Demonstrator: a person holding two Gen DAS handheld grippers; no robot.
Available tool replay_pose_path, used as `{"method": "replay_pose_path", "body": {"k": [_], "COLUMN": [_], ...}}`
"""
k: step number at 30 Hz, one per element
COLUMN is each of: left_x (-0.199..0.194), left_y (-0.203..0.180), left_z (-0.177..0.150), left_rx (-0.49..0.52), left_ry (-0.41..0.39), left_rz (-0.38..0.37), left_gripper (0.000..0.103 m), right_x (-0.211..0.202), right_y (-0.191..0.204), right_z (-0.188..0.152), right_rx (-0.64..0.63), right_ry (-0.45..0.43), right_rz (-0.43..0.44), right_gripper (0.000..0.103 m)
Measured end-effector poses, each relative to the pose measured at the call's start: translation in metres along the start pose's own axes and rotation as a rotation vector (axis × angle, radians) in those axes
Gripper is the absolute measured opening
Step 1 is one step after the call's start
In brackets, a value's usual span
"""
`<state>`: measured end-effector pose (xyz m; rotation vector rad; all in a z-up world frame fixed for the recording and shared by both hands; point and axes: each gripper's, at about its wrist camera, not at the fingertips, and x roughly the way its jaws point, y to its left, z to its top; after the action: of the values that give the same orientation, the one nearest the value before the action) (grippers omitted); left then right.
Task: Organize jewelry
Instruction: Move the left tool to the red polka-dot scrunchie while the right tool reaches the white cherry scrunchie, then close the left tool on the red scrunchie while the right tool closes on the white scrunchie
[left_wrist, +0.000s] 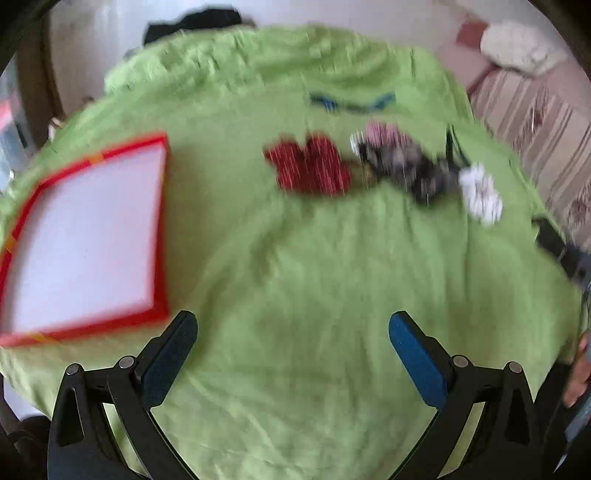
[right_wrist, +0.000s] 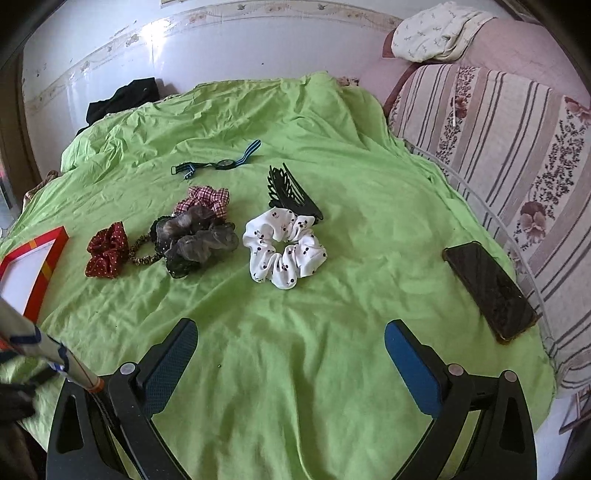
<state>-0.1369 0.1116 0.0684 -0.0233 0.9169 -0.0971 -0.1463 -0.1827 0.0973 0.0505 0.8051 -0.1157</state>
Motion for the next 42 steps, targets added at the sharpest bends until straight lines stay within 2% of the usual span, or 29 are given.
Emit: {"method": "replay_pose_path", "body": {"k": [4, 6, 9, 12, 16, 19, 25, 42], "left_x": [0.000, 0.012, 0.030, 0.053, 0.085, 0.106, 0.130, 0.145], "left_y": [0.018, 0.028, 0.036, 0.028, 0.021, 0.021, 0.022, 0.017], "left_z": [0.037, 0.058, 0.082, 0.103, 0.120, 0.127, 0.134, 0.124], "left_rx": [-0.072, -0.099, -0.099, -0.057, -0.047, -0.063, -0.048, -0.026], "left_ry": [-0.017, -0.009, 0.002, 0.003, 0.038, 0.060, 0.080, 0.095], "left_rz": [-0.009, 0.018, 0.027, 0.039, 0.004, -0.010, 0.011, 0.043], "left_gripper": [0.103, 0.103, 0.103, 0.103, 0.103, 0.103, 0.103, 0.103], "right_x": [0.015, 0.024, 0.043, 0.063, 0.083, 0.093, 0.106, 0.124], "right_y": [-0.003, -0.006, -0.011, -0.019, -0.026, -0.029, -0.030, -0.025], "right_z": [0.009, 0.017, 0.030, 0.038, 0.043, 0.045, 0.047, 0.046], "right_rx": [-0.002, 0.010, 0.035, 0.070, 0.105, 0.126, 0.149, 0.151], "right_ry": [-0.003, 0.002, 0.039, 0.077, 0.098, 0.099, 0.104, 0.123], "right_rz": [0.018, 0.028, 0.066, 0.094, 0.108, 0.117, 0.126, 0.116], "right_gripper": [0.102, 0.102, 0.095, 0.085, 0.083, 0.083, 0.083, 0.083]}}
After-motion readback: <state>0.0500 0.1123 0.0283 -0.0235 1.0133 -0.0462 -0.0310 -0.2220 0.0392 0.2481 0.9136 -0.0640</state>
